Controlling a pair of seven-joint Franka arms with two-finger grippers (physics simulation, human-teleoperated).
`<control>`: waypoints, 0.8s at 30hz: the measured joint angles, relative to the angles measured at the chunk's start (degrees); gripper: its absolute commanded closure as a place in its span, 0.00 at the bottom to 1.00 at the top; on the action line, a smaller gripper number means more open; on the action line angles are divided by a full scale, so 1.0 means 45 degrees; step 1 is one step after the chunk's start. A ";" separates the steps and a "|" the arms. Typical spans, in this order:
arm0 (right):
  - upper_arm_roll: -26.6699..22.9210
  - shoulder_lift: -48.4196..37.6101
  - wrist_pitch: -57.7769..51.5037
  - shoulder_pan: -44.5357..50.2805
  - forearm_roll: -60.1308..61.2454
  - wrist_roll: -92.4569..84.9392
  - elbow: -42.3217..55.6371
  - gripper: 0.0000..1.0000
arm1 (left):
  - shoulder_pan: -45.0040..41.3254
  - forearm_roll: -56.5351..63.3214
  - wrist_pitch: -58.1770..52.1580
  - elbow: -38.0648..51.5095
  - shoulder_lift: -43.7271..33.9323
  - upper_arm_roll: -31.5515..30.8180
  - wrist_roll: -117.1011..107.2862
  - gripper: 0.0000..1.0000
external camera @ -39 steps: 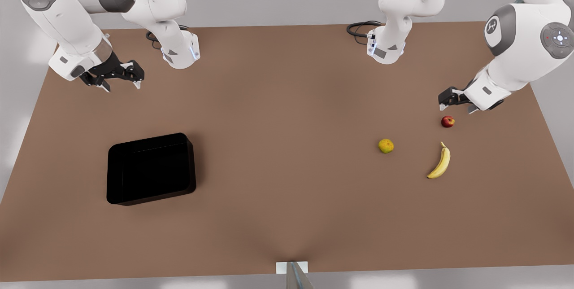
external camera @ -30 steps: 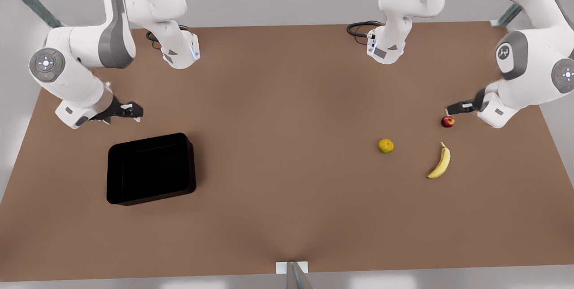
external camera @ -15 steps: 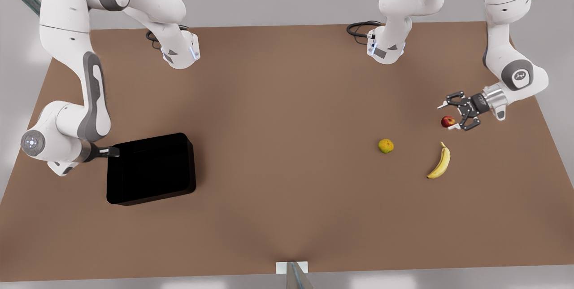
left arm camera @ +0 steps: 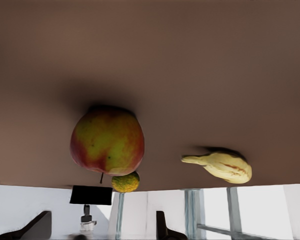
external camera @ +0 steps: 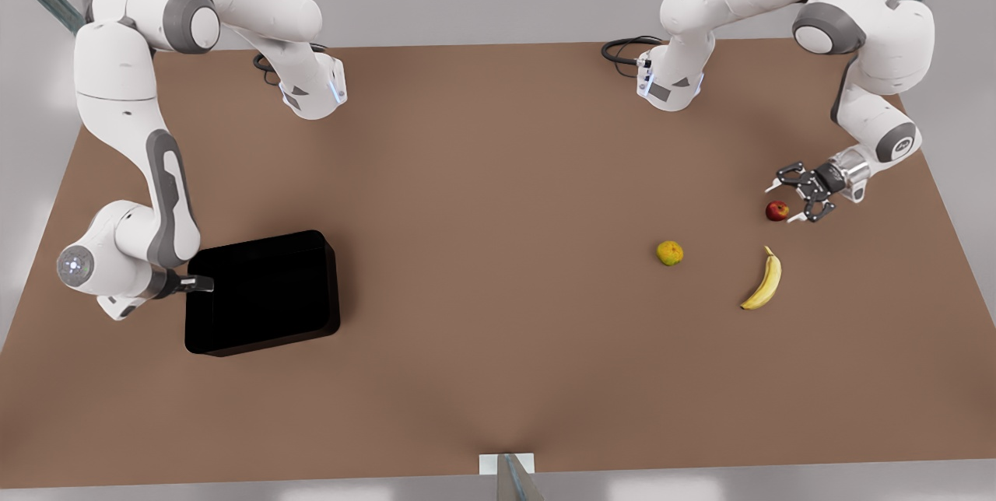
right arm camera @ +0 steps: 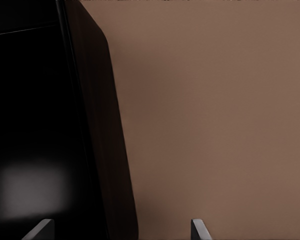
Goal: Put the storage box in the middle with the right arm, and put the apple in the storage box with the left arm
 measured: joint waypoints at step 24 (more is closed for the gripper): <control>0.0098 0.0855 -0.0450 -0.0031 0.1583 -0.0006 0.1276 0.00 | 0.0653 -0.1419 -0.0379 0.0951 0.1772 -0.0666 0.0478 0.49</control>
